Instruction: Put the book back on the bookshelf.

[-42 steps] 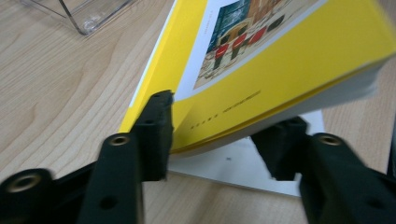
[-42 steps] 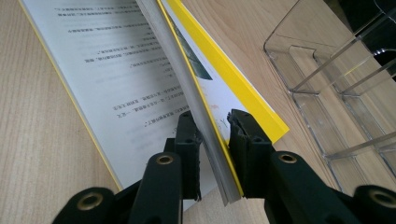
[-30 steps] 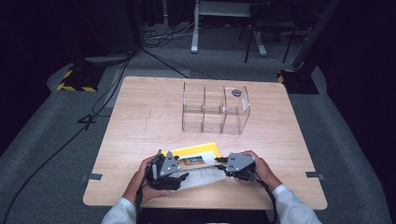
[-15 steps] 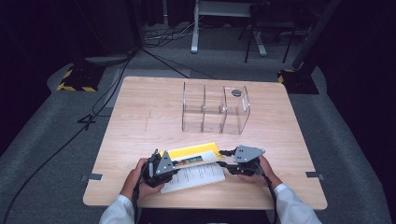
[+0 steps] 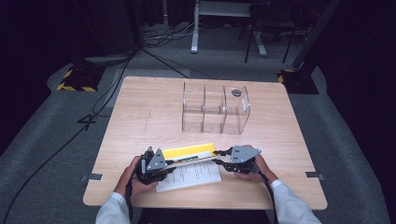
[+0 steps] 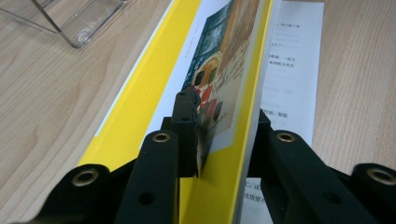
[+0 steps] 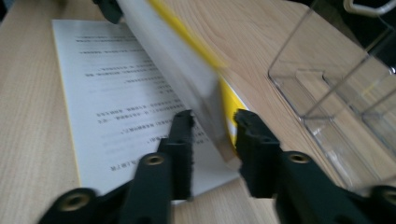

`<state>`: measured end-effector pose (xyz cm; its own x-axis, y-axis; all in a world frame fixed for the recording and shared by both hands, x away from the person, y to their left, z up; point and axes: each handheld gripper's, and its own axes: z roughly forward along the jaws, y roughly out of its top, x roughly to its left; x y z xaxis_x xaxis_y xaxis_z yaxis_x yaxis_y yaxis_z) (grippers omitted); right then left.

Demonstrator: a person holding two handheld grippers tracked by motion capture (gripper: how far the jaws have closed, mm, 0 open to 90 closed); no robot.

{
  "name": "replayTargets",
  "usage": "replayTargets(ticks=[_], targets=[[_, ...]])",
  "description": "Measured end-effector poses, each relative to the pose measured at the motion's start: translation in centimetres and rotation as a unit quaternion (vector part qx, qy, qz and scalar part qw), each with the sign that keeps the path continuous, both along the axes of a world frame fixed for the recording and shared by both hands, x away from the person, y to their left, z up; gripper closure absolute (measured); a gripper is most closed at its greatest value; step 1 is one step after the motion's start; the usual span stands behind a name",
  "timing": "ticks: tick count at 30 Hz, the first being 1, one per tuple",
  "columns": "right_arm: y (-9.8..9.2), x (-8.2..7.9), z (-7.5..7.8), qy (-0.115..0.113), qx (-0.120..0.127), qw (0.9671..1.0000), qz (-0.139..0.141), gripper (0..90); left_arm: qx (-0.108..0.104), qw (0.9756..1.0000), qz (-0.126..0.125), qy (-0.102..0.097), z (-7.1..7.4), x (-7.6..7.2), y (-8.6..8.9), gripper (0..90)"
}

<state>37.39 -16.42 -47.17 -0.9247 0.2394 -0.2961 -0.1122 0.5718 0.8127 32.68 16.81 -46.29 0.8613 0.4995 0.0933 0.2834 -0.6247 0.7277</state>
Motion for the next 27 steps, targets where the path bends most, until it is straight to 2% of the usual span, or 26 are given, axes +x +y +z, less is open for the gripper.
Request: replayTargets(ticks=[1, 4, 6, 8, 12, 13, 14, 15, 18, 19, 22, 23, 25, 27], targets=[[0.0, 0.0, 0.0, 0.000, 0.000, 1.0000, 0.000, 72.7, -0.011, 0.9999, 0.006, 0.002, 0.1, 0.3, 0.4, 72.7], [-0.1, 0.0, 0.1, 0.011, 0.002, 0.9998, 0.018, 76.8, -0.027, 0.9995, 0.012, 0.014, 0.2, 0.9, 0.9, 66.9], [0.0, -0.3, 0.3, 0.004, -0.005, 0.9998, 0.021, 78.3, -0.031, 0.9992, 0.021, 0.014, 0.3, 1.1, 1.1, 62.0], [0.0, -0.6, 0.5, 0.004, -0.012, 0.9997, 0.023, 79.6, -0.028, 0.9990, 0.032, 0.014, 0.5, 1.1, 1.2, 54.5], [0.3, -1.0, 0.7, -0.002, -0.020, 0.9996, 0.022, 80.6, -0.019, 0.9982, 0.056, -0.003, 1.6, 0.3, 1.2, 42.5], [0.4, -1.1, 0.7, -0.003, -0.022, 0.9995, 0.023, 81.1, -0.015, 0.9977, 0.065, -0.013, 2.0, 0.0, 1.0, 40.0], [0.4, -1.2, 0.8, -0.003, -0.023, 0.9994, 0.025, 81.5, -0.012, 0.9970, 0.074, -0.022, 2.4, -0.3, 0.7, 37.2], [0.5, -1.3, 0.9, -0.003, -0.025, 0.9994, 0.024, 81.6, -0.014, 0.9970, 0.072, -0.025, 2.7, -0.6, 0.5, 35.8], [0.7, -1.5, 1.1, -0.008, -0.032, 0.9992, 0.025, 82.2, -0.003, 0.9959, 0.073, -0.053, 3.6, -1.5, -0.7, 34.7], [0.7, -1.6, 1.1, -0.007, -0.031, 0.9992, 0.026, 82.3, -0.012, 0.9966, 0.065, -0.050, 3.9, -1.6, -1.1, 33.4], [0.8, -1.6, 1.1, -0.009, -0.032, 0.9991, 0.025, 82.3, -0.005, 0.9971, 0.056, -0.051, 4.1, -1.8, -2.1, 32.9], [0.8, -1.7, 1.1, -0.009, -0.033, 0.9991, 0.024, 82.3, 0.004, 0.9971, 0.053, -0.054, 4.2, -1.9, -2.8, 32.9], [0.9, -1.8, 1.2, -0.011, -0.035, 0.9990, 0.025, 82.6, 0.007, 0.9972, 0.049, -0.056, 4.2, -1.5, -4.5, 31.9], [1.0, -1.9, 1.2, -0.014, -0.039, 0.9988, 0.028, 82.6, 0.008, 0.9978, 0.050, -0.044, 3.9, -1.0, -5.5, 31.9]])
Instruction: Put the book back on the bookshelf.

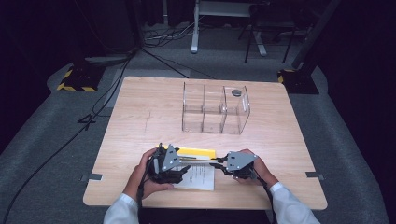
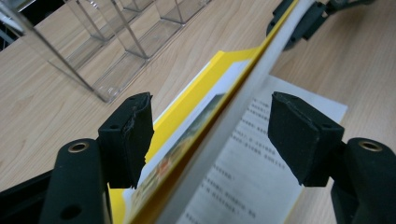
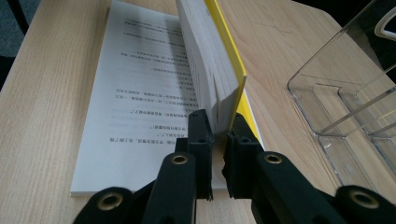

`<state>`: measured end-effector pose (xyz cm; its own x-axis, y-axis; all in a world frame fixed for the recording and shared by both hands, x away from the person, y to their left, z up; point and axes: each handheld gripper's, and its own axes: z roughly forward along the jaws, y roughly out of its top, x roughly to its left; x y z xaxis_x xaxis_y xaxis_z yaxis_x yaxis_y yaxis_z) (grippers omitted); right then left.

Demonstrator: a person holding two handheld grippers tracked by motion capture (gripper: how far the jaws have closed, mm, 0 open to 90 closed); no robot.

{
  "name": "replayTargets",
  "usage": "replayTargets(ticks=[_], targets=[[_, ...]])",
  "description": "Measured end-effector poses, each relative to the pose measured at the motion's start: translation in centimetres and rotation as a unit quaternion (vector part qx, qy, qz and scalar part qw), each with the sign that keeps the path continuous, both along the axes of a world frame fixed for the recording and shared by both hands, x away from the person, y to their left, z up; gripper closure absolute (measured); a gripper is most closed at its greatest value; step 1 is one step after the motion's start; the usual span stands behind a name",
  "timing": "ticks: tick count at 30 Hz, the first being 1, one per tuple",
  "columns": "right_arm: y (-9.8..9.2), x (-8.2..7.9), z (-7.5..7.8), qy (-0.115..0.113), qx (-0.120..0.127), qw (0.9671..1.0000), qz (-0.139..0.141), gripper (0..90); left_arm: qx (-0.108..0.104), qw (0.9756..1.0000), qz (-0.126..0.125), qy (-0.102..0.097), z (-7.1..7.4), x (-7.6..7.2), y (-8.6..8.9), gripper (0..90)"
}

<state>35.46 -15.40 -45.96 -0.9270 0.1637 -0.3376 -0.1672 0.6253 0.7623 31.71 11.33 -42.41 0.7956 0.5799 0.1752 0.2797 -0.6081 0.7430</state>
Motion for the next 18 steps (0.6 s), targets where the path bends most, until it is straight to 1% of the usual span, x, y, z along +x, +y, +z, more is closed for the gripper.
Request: replayTargets(ticks=[1, 2, 3, 4, 5, 6, 9, 10, 11, 12, 13, 14, 15, 16, 18], targets=[[0.0, 0.0, 0.0, -0.001, -0.001, 1.0000, -0.001, 82.6, 0.006, 1.0000, 0.003, 0.003, -0.2, 0.2, -0.3, 31.9], [0.0, -0.1, 0.0, -0.001, -0.001, 1.0000, -0.002, 82.6, 0.017, 0.9998, 0.005, 0.006, -0.4, 0.3, -0.7, 31.7], [0.0, -0.1, 0.0, -0.001, -0.001, 1.0000, -0.002, 82.6, 0.017, 0.9998, 0.005, 0.006, -0.4, 0.3, -0.7, 31.5], [0.0, -0.1, 0.0, -0.001, -0.002, 1.0000, -0.001, 82.6, 0.035, 0.9992, 0.003, 0.021, -1.0, 0.5, -1.2, 32.2], [0.0, -0.1, 0.0, 0.000, 0.000, 1.0000, -0.002, 82.5, 0.043, 0.9988, 0.007, 0.021, -1.2, 0.5, -1.2, 32.3], [0.0, -0.1, 0.1, 0.001, 0.001, 1.0000, -0.003, 82.5, 0.045, 0.9987, 0.013, 0.021, -1.4, 0.5, -1.2, 32.6], [0.1, -0.1, 0.1, -0.001, -0.002, 1.0000, 0.000, 82.4, 0.044, 0.9985, 0.017, 0.027, -1.5, 0.5, -1.0, 42.4], [0.1, -0.1, 0.1, -0.002, -0.002, 1.0000, -0.001, 82.3, 0.046, 0.9984, 0.016, 0.029, -1.6, 0.4, -0.8, 42.4], [0.2, -0.1, 0.2, -0.002, -0.001, 1.0000, -0.003, 81.9, 0.055, 0.9978, 0.023, 0.029, -1.8, 0.4, -0.8, 48.5], [0.2, -0.2, 0.2, 0.000, 0.000, 1.0000, -0.004, 82.0, 0.068, 0.9968, 0.031, 0.026, -2.0, 0.3, -0.8, 51.2], [0.2, -0.2, 0.2, 0.000, 0.000, 1.0000, -0.004, 82.0, 0.068, 0.9968, 0.031, 0.026, -2.0, 0.3, -0.8, 56.8], [0.3, -0.3, 0.4, 0.000, 0.003, 1.0000, -0.001, 81.9, 0.079, 0.9962, 0.027, 0.025, -2.2, 0.3, -0.5, 60.5], [0.3, -0.3, 0.4, 0.000, 0.003, 1.0000, -0.001, 81.9, 0.079, 0.9962, 0.027, 0.025, -2.2, 0.3, -0.5, 62.9], [0.4, -0.4, 0.7, -0.005, 0.003, 1.0000, -0.003, 81.5, 0.087, 0.9958, 0.018, 0.023, -2.4, 0.2, -0.3, 65.3], [0.6, -0.6, 0.8, -0.011, 0.002, 0.9999, -0.005, 80.8, 0.085, 0.9961, 0.014, 0.019, -2.4, 0.2, -0.3, 68.3]])
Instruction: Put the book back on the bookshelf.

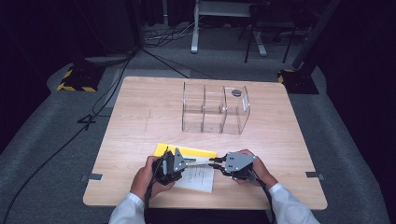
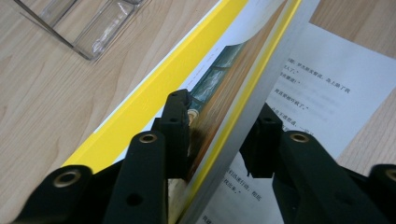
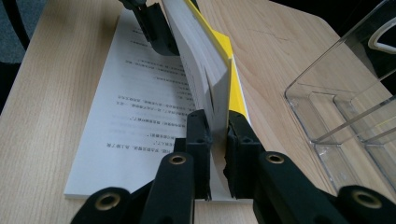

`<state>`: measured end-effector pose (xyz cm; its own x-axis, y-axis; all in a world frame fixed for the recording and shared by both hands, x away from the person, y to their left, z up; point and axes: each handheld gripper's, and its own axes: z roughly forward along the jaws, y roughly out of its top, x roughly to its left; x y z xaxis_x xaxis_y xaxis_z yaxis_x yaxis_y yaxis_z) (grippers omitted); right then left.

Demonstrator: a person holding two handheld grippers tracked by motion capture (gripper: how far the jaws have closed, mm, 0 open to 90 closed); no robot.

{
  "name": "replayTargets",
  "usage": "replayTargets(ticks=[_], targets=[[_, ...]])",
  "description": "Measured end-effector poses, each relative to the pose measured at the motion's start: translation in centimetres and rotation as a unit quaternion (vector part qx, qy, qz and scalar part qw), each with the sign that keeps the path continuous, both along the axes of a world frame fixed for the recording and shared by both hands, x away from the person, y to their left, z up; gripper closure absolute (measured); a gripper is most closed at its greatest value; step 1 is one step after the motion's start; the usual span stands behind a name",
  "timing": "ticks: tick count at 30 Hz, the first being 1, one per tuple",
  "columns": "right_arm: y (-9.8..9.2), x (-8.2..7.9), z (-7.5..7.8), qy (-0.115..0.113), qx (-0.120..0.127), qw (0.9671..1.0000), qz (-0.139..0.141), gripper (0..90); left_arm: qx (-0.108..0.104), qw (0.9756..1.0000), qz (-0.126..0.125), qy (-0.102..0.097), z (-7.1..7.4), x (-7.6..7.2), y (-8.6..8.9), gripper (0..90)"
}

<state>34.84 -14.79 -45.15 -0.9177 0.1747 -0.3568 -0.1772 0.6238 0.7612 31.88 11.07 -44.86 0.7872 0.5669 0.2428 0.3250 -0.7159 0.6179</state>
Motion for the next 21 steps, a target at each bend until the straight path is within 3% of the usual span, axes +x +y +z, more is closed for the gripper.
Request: replayTargets(ticks=[2, 3, 8, 9, 10, 11, 12, 13, 14, 15, 16, 17, 18, 19, 21], targets=[[0.0, 0.0, 0.2, 0.000, 0.006, 1.0000, -0.004, 80.3, -0.006, 0.9999, -0.004, -0.011, 0.1, -0.1, 0.2, 72.3], [-0.1, 0.0, 0.5, 0.005, 0.020, 0.9998, -0.007, 79.2, -0.016, 0.9996, -0.010, -0.022, 0.1, -0.2, 0.5, 73.3], [-0.3, 0.2, 1.0, 0.013, 0.053, 0.9983, -0.022, 70.2, -0.038, 0.9985, -0.014, -0.038, -0.1, -0.4, 1.1, 76.4], [-0.7, 0.4, 1.1, 0.016, 0.068, 0.9969, -0.035, 62.6, -0.044, 0.9982, -0.012, -0.040, -0.1, -0.4, 1.3, 76.4], [-1.6, 0.9, 1.2, 0.032, 0.086, 0.9945, -0.051, 53.9, -0.054, 0.9975, -0.010, -0.046, -0.1, -0.4, 1.7, 77.2], [-2.0, 1.2, 1.2, 0.036, 0.089, 0.9932, -0.065, 51.0, -0.062, 0.9970, -0.008, -0.046, 0.0, -0.5, 2.0, 77.3], [-2.0, 1.2, 1.2, 0.036, 0.089, 0.9932, -0.065, 51.0, -0.062, 0.9970, -0.008, -0.046, 0.0, -0.5, 2.0, 77.4], [-3.2, 2.1, 0.8, 0.050, 0.088, 0.9894, -0.104, 48.6, -0.070, 0.9963, -0.006, -0.049, 0.1, -0.5, 2.3, 77.5], [-3.6, 2.6, 0.4, 0.062, 0.087, 0.9873, -0.117, 47.1, -0.073, 0.9962, -0.006, -0.049, 0.1, -0.5, 2.4, 77.6], [-3.8, 3.0, 0.0, 0.076, 0.085, 0.9858, -0.123, 45.9, -0.077, 0.9958, -0.004, -0.050, 0.2, -0.6, 2.5, 77.7], [-3.8, 3.0, 0.0, 0.076, 0.085, 0.9858, -0.123, 45.9, -0.077, 0.9958, -0.004, -0.050, 0.2, -0.6, 2.5, 77.8], [-3.9, 3.5, -0.6, 0.092, 0.071, 0.9849, -0.129, 44.2, -0.075, 0.9958, -0.005, -0.051, 0.3, -0.6, 2.6, 77.8], [-3.4, 4.1, -2.0, 0.084, 0.024, 0.9853, -0.146, 42.2, -0.079, 0.9956, -0.003, -0.050, 0.3, -0.6, 2.6, 77.8], [-3.4, 4.1, -2.0, 0.084, 0.024, 0.9853, -0.146, 42.2, -0.081, 0.9954, -0.002, -0.051, 0.3, -0.7, 2.6, 77.8], [-2.8, 4.4, -3.1, 0.106, 0.014, 0.9841, -0.142, 38.3, -0.081, 0.9954, -0.001, -0.052, 0.4, -0.8, 2.7, 77.9]])
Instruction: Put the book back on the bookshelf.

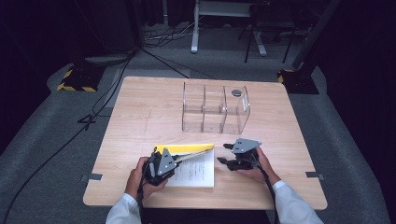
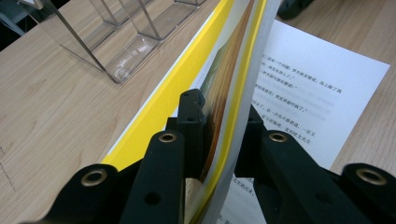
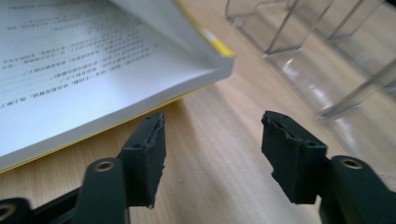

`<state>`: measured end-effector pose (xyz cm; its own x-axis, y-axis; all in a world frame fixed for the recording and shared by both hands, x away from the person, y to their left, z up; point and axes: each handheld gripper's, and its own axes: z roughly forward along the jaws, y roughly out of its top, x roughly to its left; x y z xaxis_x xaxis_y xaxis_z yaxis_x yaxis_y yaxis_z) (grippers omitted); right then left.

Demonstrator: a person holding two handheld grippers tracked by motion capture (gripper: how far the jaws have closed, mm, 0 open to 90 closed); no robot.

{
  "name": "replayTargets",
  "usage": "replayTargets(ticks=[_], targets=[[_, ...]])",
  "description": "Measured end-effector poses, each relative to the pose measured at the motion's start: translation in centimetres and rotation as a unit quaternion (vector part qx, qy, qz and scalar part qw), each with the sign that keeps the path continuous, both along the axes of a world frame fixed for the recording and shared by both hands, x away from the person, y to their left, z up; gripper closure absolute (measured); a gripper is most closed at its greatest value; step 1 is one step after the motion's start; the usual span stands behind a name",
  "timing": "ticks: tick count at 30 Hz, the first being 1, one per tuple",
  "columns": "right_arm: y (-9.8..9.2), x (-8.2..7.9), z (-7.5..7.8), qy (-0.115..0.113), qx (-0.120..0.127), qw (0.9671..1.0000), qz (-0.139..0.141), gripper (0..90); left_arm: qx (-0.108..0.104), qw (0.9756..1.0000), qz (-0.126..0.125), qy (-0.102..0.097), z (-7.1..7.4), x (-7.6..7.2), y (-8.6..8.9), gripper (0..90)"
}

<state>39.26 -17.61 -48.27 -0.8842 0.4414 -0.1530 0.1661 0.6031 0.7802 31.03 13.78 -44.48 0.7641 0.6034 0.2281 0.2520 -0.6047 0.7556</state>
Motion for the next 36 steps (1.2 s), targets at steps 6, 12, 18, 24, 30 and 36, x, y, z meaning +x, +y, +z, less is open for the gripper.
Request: replayTargets(ticks=[6, 12, 18, 24, 30, 36], targets=[[0.3, 0.3, 0.0, 0.016, 0.046, 0.9988, -0.004, 35.9, -0.019, 0.9998, 0.005, -0.005, 0.4, 0.0, 0.5, 78.3], [0.6, 0.5, -0.5, 0.015, 0.009, 0.9997, -0.017, 34.3, -0.031, 0.9995, 0.001, -0.012, 0.8, 0.0, 0.3, 79.2], [0.0, -0.1, 0.8, -0.010, 0.060, 0.9981, -0.011, 34.5, -0.046, 0.9987, -0.011, -0.016, 1.2, 0.2, -0.5, 79.7], [-2.1, -0.4, 3.4, -0.028, 0.122, 0.9918, -0.024, 35.3, -0.078, 0.9962, -0.034, -0.020, 1.7, 0.7, -2.0, 80.5], [-3.5, -1.0, 5.4, -0.051, 0.151, 0.9867, -0.032, 36.3, -0.105, 0.9929, -0.053, -0.021, 1.8, 1.4, -3.7, 80.3], [-4.4, -1.7, 7.1, -0.073, 0.173, 0.9814, -0.043, 37.5, -0.126, 0.9892, -0.072, -0.020, 2.0, 1.7, -4.9, 80.2]])
